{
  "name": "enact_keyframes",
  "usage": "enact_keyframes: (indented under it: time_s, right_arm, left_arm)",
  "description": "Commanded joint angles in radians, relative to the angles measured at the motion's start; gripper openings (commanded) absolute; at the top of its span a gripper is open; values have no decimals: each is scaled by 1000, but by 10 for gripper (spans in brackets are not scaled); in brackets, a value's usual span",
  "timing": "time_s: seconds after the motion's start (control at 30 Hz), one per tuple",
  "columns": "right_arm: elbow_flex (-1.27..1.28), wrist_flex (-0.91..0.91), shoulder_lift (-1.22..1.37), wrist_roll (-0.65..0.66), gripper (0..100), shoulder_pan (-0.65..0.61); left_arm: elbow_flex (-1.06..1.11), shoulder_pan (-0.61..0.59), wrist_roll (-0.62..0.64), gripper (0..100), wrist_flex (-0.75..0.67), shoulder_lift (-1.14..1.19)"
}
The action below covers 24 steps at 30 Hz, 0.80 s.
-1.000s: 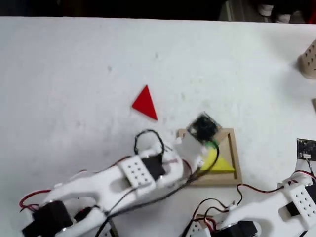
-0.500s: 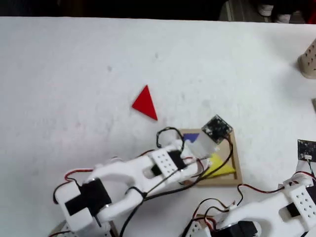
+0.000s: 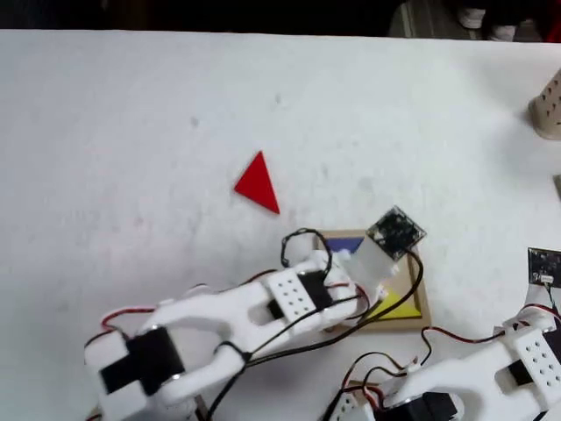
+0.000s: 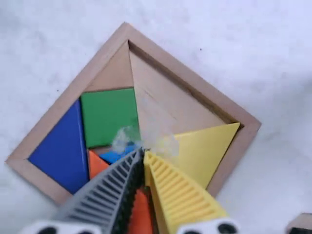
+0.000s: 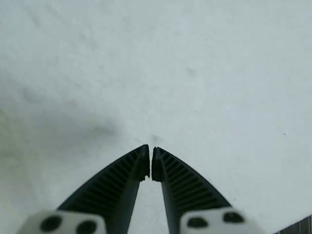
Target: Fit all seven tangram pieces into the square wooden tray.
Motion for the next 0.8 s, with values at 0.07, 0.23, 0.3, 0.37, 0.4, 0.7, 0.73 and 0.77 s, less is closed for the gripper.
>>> enact_keyframes:
  time_s: [0.07, 0.23, 0.3, 0.37, 0.4, 0.7, 0.73, 0.77]
  right_arm:
    - [-6, -16, -13, 12, 16, 8]
    - [-6, -16, -13, 12, 16, 8]
    - [-6, -16, -13, 12, 16, 8]
    - [-6, -16, -13, 12, 16, 8]
    - [-6, -15, -13, 12, 16, 8]
    - [-6, -13, -13, 12, 16, 8]
    - [-6, -13, -13, 12, 16, 8]
    - [-6, -13, -13, 12, 16, 8]
  left_arm:
    - [35, -16, 9, 20, 38, -191]
    - [144, 94, 5, 20, 38, -219]
    - [155, 117, -18, 20, 38, -182]
    - [146, 117, -49, 20, 21, -122]
    - [137, 116, -52, 20, 12, -85]
    - [84, 45, -52, 20, 41, -125]
    - [95, 31, -52, 20, 52, -166]
    - [104, 16, -52, 20, 58, -203]
